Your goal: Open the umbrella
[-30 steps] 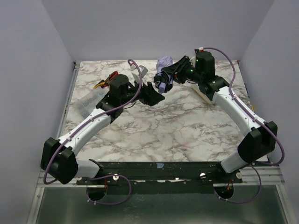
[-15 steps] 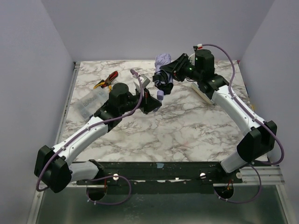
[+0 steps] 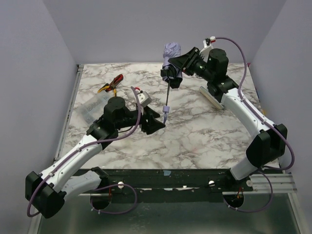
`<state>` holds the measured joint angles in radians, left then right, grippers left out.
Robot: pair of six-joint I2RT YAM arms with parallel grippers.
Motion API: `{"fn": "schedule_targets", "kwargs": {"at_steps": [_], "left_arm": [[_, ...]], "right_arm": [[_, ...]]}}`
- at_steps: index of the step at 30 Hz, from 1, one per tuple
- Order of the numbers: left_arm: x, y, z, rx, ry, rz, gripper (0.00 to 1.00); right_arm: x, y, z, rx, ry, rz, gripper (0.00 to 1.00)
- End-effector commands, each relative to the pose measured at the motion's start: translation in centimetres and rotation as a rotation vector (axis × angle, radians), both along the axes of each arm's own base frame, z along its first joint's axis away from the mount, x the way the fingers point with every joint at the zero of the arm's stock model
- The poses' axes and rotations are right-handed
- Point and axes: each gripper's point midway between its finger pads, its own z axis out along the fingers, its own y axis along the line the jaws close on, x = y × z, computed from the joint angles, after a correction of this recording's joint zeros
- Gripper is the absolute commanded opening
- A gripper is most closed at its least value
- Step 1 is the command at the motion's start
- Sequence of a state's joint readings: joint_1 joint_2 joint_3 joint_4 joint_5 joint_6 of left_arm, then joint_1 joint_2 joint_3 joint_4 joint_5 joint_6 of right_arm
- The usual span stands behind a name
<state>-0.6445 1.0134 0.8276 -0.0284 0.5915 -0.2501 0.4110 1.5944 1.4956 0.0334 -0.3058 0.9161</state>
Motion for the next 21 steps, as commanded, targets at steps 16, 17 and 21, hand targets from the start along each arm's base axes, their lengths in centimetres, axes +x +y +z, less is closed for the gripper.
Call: {"fn": "schedule_targets", "kwargs": {"at_steps": [16,17,21], "left_arm": [[5.3,1.0,9.1,-0.161,0.092,0.087,0.73],[5.4,0.8,9.0,-0.168,0.106,0.085,0.73],[5.1,-0.1,8.6,-0.193,0.168,0.039,0.69]], "right_arm": [[-8.0,3.0,11.3,0.080,-0.431,0.246,0.00],[-8.2,3.1,11.6,0.084,-0.435,0.247,0.01],[-8.1,3.2,13.1,0.099,-0.464,0.242,0.00]]}}
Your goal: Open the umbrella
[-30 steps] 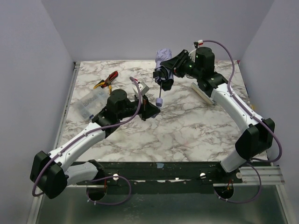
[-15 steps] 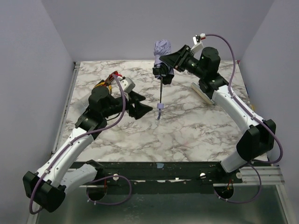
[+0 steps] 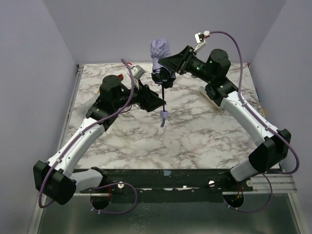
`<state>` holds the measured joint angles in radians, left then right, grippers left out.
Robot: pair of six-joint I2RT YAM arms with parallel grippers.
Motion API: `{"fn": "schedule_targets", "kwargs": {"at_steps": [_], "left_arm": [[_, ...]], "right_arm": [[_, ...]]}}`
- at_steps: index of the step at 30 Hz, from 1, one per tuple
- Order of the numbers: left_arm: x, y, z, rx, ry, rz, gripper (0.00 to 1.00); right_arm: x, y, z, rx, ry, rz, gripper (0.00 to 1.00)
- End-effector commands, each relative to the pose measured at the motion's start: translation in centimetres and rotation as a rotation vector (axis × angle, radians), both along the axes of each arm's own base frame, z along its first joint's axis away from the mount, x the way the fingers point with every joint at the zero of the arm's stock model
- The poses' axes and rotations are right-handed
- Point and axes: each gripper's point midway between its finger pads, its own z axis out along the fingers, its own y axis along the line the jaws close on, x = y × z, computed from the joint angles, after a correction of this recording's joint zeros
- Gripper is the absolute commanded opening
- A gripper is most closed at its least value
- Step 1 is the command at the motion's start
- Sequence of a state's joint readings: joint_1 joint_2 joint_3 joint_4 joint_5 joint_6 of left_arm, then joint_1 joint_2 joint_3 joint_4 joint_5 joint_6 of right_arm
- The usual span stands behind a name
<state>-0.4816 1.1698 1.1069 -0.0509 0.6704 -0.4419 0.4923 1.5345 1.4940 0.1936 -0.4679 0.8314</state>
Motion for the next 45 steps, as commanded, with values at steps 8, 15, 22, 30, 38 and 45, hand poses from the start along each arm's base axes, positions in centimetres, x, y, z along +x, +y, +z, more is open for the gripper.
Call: {"fn": "schedule_targets", "kwargs": {"at_steps": [8,15,22,30,38,45], "left_arm": [[-2.9,-2.3,-0.2,-0.079,0.106,-0.154,0.54],[-4.1,-2.4,-2.6,-0.045,0.156,-0.189,0.45],[-5.9,-2.3,-5.2,-0.010,0.181,-0.212,0.45],[-8.8,-2.2,-8.1,0.060,0.154,-0.268,0.39],[-10.7,-1.7,-10.3,0.109,0.122,-0.297,0.37],[-12.9,-1.5,-13.3,0.153,0.162,-0.342,0.37]], "right_arm": [[-1.5,-0.6,9.4,0.140,-0.217,0.000,0.00],[-1.2,-0.7,11.7,0.161,-0.303,-0.013,0.00],[-0.6,-1.4,13.1,0.157,-0.382,-0.077,0.00],[1.3,-2.6,14.3,0.164,-0.418,-0.188,0.00],[2.4,-3.4,15.8,0.181,-0.446,-0.247,0.00],[3.0,-4.6,17.6,0.203,-0.478,-0.302,0.00]]}}
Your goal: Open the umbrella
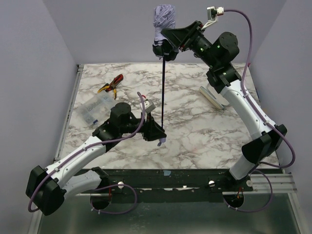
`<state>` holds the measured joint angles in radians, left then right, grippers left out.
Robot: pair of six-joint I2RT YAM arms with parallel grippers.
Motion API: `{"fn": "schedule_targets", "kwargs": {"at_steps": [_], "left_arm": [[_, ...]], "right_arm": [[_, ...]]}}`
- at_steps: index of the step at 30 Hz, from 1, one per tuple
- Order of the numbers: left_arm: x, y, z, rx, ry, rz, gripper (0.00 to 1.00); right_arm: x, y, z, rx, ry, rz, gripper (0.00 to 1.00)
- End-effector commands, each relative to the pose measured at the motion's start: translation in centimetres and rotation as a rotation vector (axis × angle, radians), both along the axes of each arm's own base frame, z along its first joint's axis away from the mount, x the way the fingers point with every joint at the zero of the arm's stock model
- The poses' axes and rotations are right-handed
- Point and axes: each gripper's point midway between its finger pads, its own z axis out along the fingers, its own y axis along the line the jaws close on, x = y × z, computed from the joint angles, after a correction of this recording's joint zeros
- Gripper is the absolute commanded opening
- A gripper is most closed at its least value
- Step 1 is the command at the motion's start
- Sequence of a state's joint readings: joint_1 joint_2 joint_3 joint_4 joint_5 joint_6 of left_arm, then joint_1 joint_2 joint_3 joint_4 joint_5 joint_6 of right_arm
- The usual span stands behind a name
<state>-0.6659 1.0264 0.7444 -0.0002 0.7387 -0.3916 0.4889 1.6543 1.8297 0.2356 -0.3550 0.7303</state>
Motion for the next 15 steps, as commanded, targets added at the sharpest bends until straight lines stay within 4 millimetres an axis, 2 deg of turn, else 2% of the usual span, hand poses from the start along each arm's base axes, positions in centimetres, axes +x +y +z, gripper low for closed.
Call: {"fn": "schedule_targets", "kwargs": {"at_steps": [1,6,9,11,13,15], "left_arm": [[-3.5,0.3,-3.5,0.069,0.062,-0.095,0.37],[-5.0,0.5,-5.2,0.100,0.072,-0.129,0.37],[-5.2,0.7,-5.9,0.112,0.074,-0.131,0.36],[-4.8,0.6,-5.5,0.114,0.057,-0.115,0.37],[-4.2,0.5,-4.6,0.114,0.026,-0.105,0.42],[-3.2,0.4,-2.1,0.111,-0.028,-0.096,0.52]], "right_arm": [[0.4,-3.9,7.0,0.128,-0.194,-0.162,0.00],[0.6,-4.8,8.0,0.144,-0.212,-0.198,0.00],[0.8,-5.1,8.1,0.145,-0.213,-0.205,0.00],[0.5,-4.7,7.7,0.130,-0.211,-0.184,0.00],[0.1,-4.2,6.5,0.098,-0.202,-0.146,0.00],[-0.7,-3.6,4.3,0.027,-0.230,-0.113,0.00]]}}
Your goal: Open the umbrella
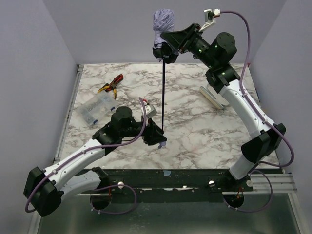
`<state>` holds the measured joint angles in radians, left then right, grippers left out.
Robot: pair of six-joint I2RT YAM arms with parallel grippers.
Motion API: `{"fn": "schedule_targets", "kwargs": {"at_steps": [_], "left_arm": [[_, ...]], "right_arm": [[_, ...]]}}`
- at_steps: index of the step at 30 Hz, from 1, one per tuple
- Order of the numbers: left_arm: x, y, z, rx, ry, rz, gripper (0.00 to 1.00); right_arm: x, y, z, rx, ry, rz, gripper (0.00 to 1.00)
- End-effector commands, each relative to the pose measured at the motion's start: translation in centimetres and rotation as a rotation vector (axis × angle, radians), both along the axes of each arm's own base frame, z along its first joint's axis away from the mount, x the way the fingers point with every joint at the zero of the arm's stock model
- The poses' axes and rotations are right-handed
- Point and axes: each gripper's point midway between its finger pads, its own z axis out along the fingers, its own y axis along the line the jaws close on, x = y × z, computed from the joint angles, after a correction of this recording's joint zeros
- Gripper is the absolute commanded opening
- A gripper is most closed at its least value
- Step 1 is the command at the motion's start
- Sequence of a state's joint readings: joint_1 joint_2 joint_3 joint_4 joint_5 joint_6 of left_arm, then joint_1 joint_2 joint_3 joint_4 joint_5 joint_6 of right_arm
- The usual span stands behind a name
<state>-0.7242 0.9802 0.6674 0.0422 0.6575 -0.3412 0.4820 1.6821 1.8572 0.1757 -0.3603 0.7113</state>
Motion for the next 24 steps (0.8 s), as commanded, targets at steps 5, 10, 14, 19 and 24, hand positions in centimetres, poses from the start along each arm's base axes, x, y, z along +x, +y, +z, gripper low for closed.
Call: {"fn": "schedule_targets", "kwargs": {"at_steps": [5,10,14,19,24], "left_arm": [[-0.3,1.2,7.4,0.012,-0.135,-0.069,0.70],[0.8,3.5,12.1,-0.020,-0.201,-0.039,0.78],[2.8,6.0,14.9,-0.046,-0.282,0.062,0.82],[2.5,7.1,16.4,-0.010,-0.423,0.017,0.83],[1.7,8.4,15.6,0.100,-0.767,-0.088,0.86]], "right_arm": [[-3.9,-2.9,-0.9,-0.056,-0.219,0.001,0.00],[-7.5,-2.3,-4.4,-0.141,-0.239,0.140,0.00],[-11.2,-1.4,-6.7,-0.210,-0.257,0.330,0.00],[-15.2,-0.9,-9.8,-0.253,-0.186,0.576,0.03],[-18.0,-0.9,-12.4,-0.285,-0.077,0.799,0.12]]}}
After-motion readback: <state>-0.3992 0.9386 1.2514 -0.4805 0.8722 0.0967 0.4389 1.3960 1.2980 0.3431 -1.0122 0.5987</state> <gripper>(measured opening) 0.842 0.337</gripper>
